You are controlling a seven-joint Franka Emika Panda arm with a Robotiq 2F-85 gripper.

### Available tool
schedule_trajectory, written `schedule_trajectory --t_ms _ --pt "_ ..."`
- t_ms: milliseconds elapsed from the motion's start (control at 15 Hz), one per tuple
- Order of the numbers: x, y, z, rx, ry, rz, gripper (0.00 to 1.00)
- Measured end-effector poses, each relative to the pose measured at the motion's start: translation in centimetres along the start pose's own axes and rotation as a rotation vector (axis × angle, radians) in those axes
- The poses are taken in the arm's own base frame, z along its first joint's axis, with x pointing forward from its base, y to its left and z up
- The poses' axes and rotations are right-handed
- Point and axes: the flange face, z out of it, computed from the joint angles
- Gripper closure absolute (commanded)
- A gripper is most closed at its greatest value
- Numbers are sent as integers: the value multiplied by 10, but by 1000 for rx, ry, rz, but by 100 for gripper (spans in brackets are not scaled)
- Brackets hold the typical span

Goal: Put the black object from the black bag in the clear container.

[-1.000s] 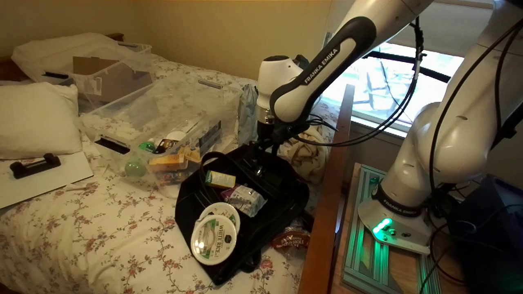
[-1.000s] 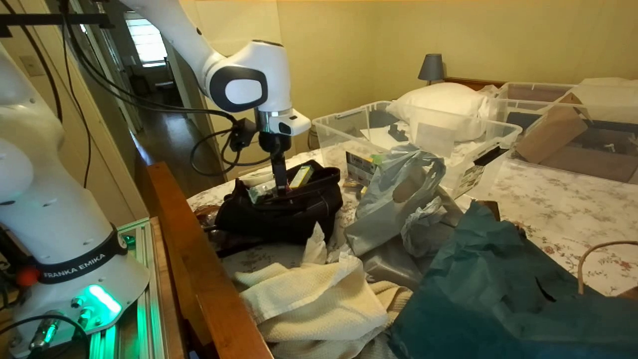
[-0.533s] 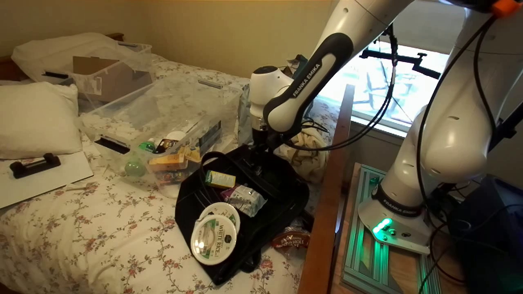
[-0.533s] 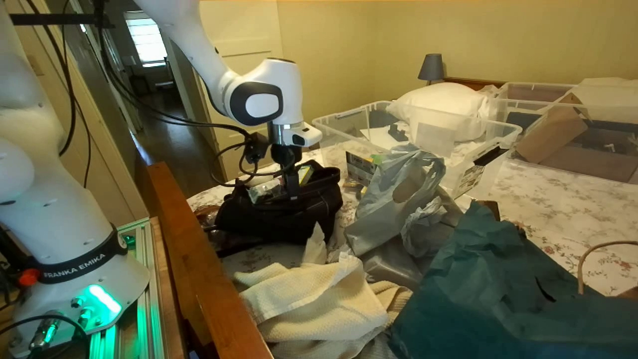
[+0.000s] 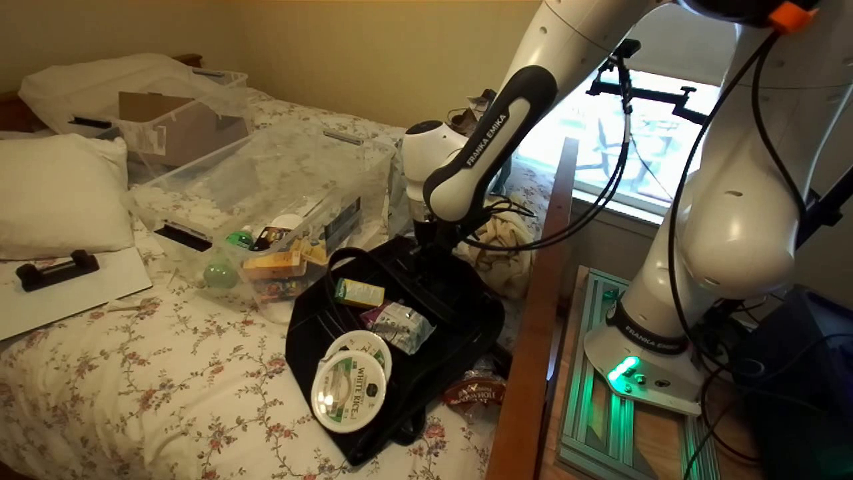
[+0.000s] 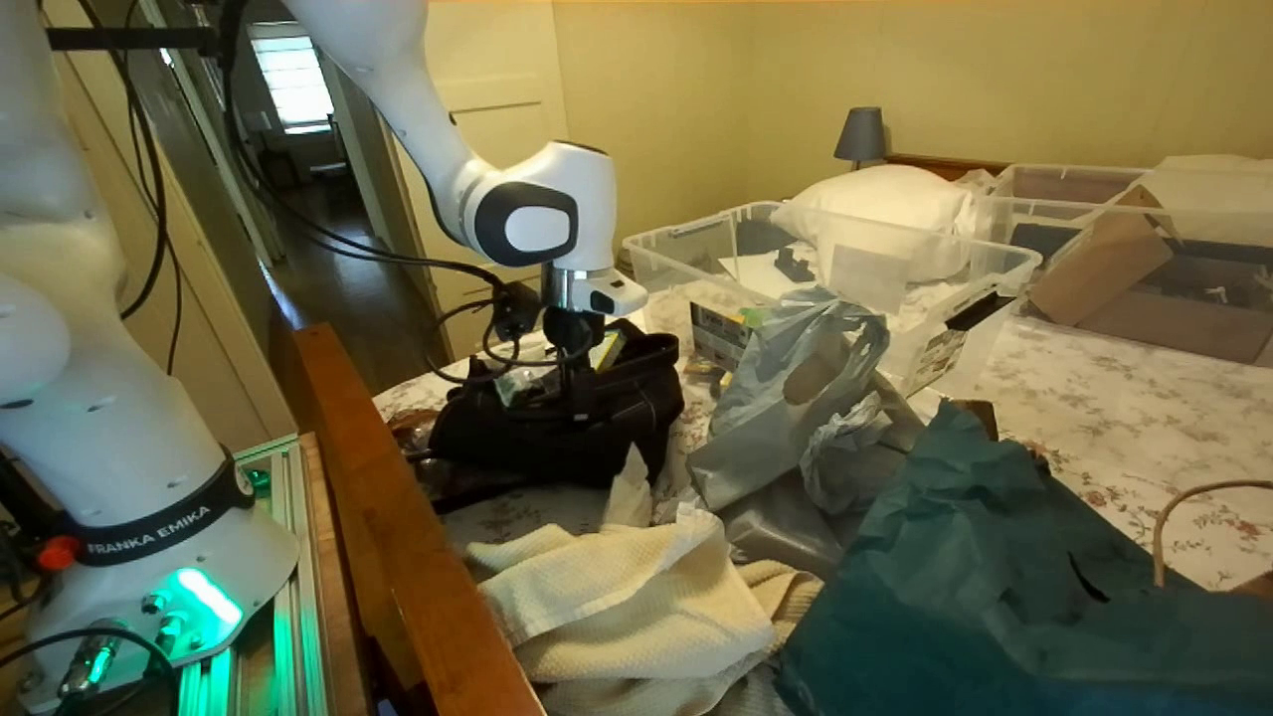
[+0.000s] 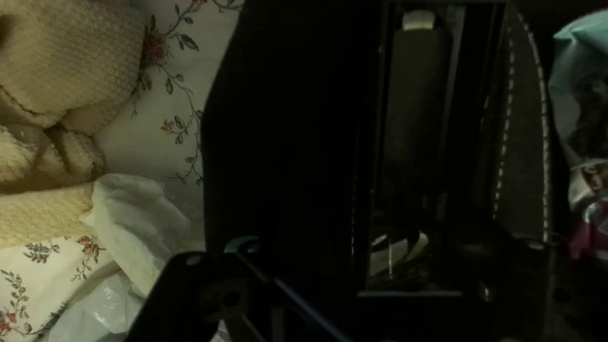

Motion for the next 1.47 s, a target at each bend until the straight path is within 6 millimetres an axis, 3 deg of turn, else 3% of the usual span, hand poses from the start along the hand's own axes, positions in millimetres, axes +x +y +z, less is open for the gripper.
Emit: schedule_trajectory --t_ms 67,200,867,1200,1467 --pt "-2 1 2 -6 -18 -6 25" --pt "-4 2 5 -16 -45 -20 27" --pt "2 -9 18 6 -109 -115 98" --pt "11 -16 22 68 -121 -148 100" --pt "15 -10 20 120 -117 -150 98"
